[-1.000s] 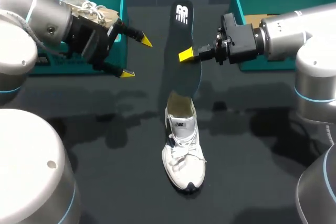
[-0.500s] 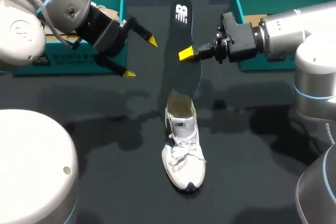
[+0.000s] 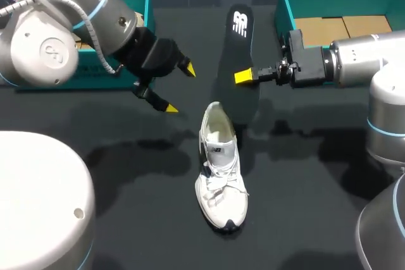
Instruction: Take the shoe out of the shoebox, open the shoe tongue, remove and reinsert the insole, then place the shoe into the shoebox
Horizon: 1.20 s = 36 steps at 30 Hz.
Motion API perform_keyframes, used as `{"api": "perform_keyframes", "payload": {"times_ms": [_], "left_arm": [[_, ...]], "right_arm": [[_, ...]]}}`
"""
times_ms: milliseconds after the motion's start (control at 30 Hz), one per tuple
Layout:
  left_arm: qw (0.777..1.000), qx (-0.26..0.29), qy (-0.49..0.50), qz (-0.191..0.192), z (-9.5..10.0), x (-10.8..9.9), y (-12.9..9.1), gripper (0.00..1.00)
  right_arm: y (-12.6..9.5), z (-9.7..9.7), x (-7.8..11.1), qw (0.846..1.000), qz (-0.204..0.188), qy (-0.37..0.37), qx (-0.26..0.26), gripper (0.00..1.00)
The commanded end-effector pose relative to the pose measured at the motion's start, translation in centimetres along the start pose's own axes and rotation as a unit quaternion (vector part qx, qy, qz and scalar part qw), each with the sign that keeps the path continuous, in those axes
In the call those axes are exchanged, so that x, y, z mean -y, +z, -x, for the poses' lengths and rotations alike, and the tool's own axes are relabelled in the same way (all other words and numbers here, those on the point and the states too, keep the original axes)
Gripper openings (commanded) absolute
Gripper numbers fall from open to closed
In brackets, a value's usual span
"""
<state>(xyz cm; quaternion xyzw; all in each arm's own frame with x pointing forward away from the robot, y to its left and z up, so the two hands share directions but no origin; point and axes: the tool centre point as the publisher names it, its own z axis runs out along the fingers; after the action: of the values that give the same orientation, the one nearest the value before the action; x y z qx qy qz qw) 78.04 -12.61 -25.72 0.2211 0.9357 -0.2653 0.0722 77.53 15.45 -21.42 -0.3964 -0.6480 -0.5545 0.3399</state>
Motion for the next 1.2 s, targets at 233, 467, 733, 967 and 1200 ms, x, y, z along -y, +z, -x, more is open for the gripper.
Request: {"api": "perform_keyframes", "payload": {"times_ms": [233, 467, 733, 967, 1200], "left_arm": [[0.999, -0.018, -0.038, 0.029, 0.7, 0.3, 1.4, 1.0], [0.996, -0.019, -0.081, 0.03, -0.6, -1.0, 4.9, 1.0], [0.992, -0.008, -0.118, 0.042, -1.6, -2.1, 6.3, 1.0], [0.992, -0.008, -0.118, 0.042, -1.6, -2.1, 6.3, 1.0], [0.993, -0.013, -0.112, 0.02, -2.3, -2.0, 7.3, 1.0]], "right_arm": [[0.3, 0.2, -0.4, 1.0, -0.004, 0.0, -0.001, 0.0], [1.4, 1.0, -0.8, 0.999, 0.007, -0.047, -0.021, 0.0], [2.5, 3.2, -1.4, 0.995, 0.022, -0.099, -0.021, 0.0], [2.5, 3.2, -1.4, 0.995, 0.022, -0.099, -0.021, 0.0], [2.8, 3.3, -1.3, 0.994, 0.024, -0.102, -0.023, 0.0]]}}
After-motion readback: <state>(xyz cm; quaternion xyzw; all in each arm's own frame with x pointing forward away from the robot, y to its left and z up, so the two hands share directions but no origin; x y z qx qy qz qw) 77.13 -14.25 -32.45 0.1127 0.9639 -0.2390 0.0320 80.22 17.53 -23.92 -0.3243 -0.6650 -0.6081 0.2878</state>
